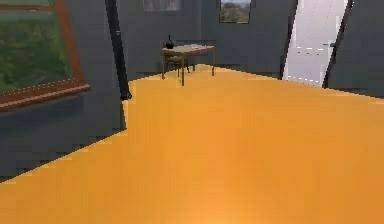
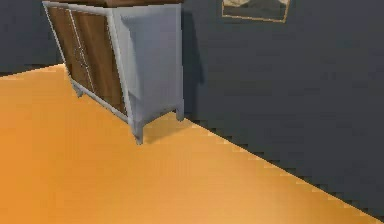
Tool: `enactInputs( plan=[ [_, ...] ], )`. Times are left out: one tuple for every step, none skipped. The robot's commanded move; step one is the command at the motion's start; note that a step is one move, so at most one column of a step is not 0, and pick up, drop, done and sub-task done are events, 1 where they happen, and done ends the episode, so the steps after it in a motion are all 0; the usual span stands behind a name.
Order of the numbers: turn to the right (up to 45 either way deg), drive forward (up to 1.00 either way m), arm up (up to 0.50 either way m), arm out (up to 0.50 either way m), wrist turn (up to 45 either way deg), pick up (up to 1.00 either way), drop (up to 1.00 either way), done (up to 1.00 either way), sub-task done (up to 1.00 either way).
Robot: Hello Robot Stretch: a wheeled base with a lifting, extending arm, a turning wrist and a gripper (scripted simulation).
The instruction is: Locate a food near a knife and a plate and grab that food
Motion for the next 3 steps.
enactInputs(
  plan=[
    [9.0,0.00,0.00,0.00,0.0,0.00,0.00,0.00,0.00],
    [0.0,0.25,0.00,0.00,0.0,0.00,0.00,0.00,0.00],
    [-45.0,0.00,0.00,0.00,0.0,0.00,0.00,0.00,0.00]
  ],
)
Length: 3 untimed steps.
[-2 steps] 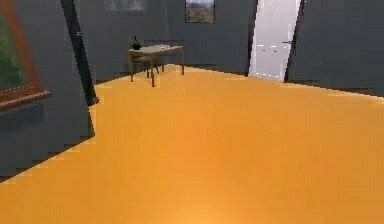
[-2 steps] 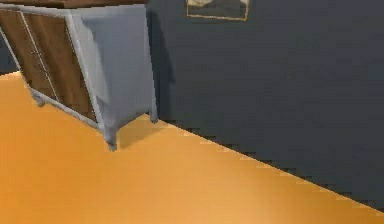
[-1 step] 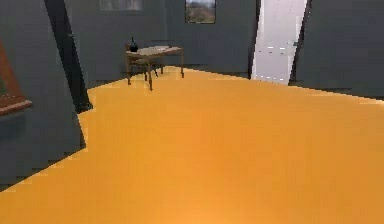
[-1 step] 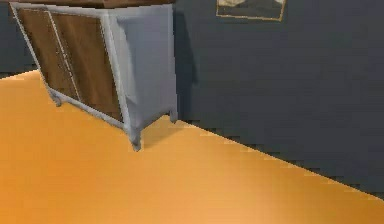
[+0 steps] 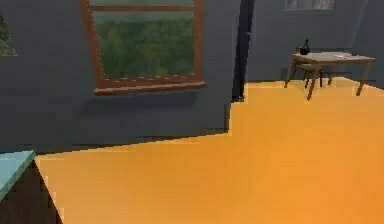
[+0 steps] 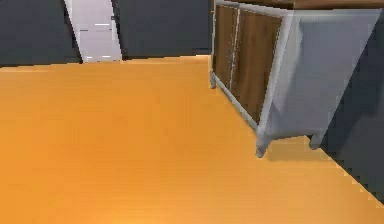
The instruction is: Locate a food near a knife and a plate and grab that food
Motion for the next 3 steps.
enactInputs(
  plan=[
    [-9.0,0.00,0.00,0.00,0.0,0.00,0.00,0.00,0.00],
    [0.0,1.00,0.00,0.00,0.0,0.00,0.00,0.00,0.00],
    [0.0,0.15,0.00,0.00,0.0,0.00,0.00,0.00,0.00]
  ],
)
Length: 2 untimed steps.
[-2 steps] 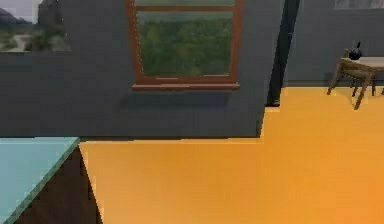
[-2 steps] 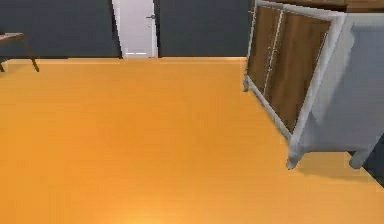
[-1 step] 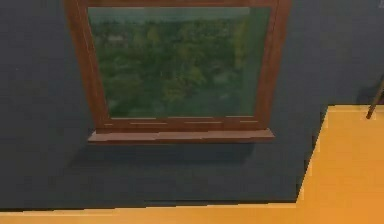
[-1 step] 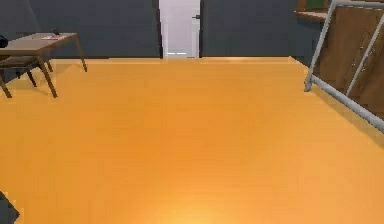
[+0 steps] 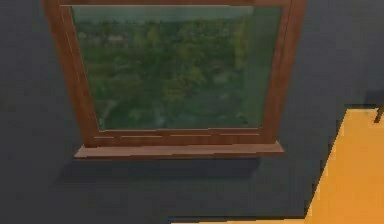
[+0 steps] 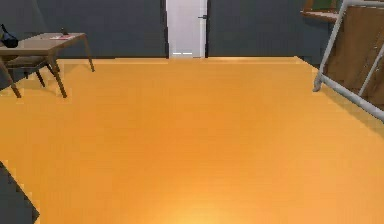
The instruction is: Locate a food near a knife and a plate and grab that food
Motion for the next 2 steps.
enactInputs(
  plan=[
    [-45.0,0.00,0.00,0.00,0.0,0.00,0.00,0.00,0.00],
    [0.0,0.45,0.00,0.00,0.0,0.00,0.00,0.00,0.00]
  ],
)
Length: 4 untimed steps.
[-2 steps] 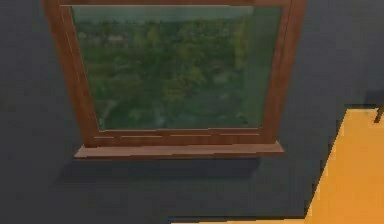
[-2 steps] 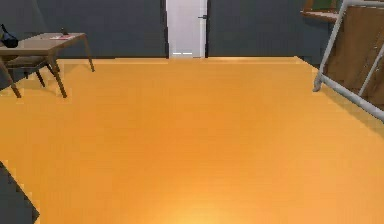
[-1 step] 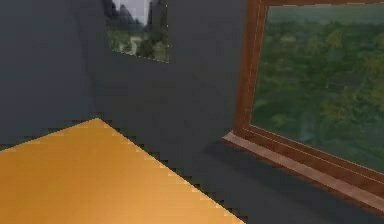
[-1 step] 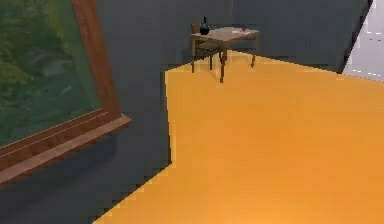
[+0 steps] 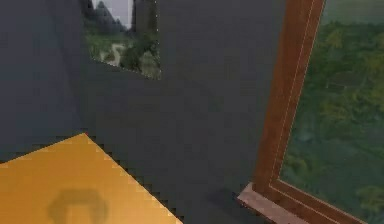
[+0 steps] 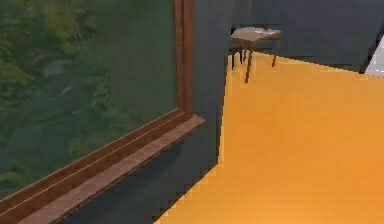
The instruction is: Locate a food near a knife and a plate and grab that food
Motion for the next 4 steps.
enactInputs(
  plan=[
    [-45.0,0.00,0.00,0.00,0.0,0.00,0.00,0.00,0.00],
    [-45.0,0.00,0.00,0.00,0.0,0.00,0.00,0.00,0.00],
    [-45.0,0.00,0.00,0.00,0.0,0.00,0.00,0.00,0.00],
    [-45.0,0.00,0.00,0.00,0.0,0.00,0.00,0.00,0.00]
  ],
)
